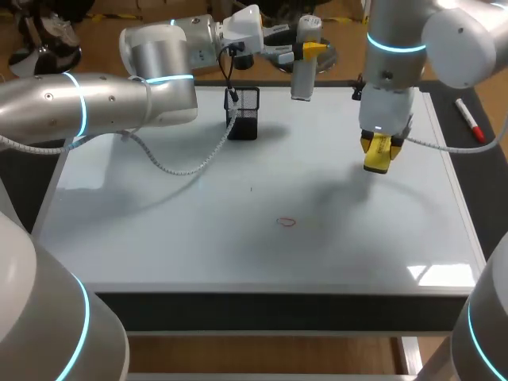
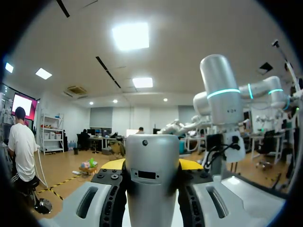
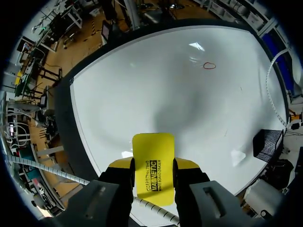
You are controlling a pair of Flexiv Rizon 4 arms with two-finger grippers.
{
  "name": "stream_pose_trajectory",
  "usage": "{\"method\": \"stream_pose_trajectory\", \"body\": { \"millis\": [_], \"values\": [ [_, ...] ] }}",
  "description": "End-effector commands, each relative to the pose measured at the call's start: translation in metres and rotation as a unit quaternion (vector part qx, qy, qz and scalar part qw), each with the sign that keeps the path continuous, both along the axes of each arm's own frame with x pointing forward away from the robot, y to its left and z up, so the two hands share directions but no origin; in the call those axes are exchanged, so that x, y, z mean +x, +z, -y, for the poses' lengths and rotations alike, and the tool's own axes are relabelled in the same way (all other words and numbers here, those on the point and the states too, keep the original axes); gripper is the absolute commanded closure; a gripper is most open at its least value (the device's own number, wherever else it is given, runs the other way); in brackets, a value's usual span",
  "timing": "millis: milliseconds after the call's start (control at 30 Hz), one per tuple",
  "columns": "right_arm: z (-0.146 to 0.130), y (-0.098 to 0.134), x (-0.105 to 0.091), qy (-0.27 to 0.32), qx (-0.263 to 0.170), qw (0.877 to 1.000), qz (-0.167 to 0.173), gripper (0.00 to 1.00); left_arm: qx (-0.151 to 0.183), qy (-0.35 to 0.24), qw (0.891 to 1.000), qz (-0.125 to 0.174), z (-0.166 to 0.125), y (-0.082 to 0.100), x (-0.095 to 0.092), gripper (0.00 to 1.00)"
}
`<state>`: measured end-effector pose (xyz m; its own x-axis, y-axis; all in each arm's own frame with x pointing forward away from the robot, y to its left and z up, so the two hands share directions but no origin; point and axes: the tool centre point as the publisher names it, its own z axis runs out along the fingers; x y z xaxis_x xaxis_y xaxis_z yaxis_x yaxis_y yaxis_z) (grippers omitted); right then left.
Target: Pick up the inspection probe, press it on each red-marked spot on the whiteboard one by one, put down the probe, pick up the eraser, and wipe off all the red marks.
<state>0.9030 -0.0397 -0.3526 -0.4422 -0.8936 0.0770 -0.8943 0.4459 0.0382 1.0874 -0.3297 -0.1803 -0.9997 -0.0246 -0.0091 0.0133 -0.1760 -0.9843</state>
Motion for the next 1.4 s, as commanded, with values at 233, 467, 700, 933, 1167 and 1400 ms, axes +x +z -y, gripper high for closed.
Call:
{"method": "stream_pose_trajectory", "body": {
  "millis": [233,467,700,933,1167,1400],
  "values": [
    [0.001,0.001,0.0,0.001,-0.001,1.0,0.001,1.0,0.009,-0.023,0.999,0.021,0.002,0.008,-0.029,1.0],
    [0.001,0.001,0.0,0.001,-0.001,1.0,0.001,1.0,-0.005,-0.042,0.999,0.028,-0.001,0.016,-0.065,1.0],
    [0.001,0.001,0.0,0.001,-0.001,1.0,0.001,1.0,-0.001,-0.06,0.998,0.022,-0.008,0.016,-0.103,1.0],
    [0.001,0.001,0.0,0.001,-0.001,1.0,0.001,1.0,0.01,-0.078,0.997,0.008,-0.017,0.01,-0.138,1.0],
    [0.001,0.001,0.0,0.001,-0.001,1.0,0.001,1.0,0.013,-0.102,0.995,-0.013,-0.026,0.001,-0.17,1.0],
    [0.001,0.001,0.0,0.001,-0.001,1.0,0.001,1.0,0.017,-0.131,0.991,-0.03,-0.03,-0.01,-0.199,1.0]
  ]
}}
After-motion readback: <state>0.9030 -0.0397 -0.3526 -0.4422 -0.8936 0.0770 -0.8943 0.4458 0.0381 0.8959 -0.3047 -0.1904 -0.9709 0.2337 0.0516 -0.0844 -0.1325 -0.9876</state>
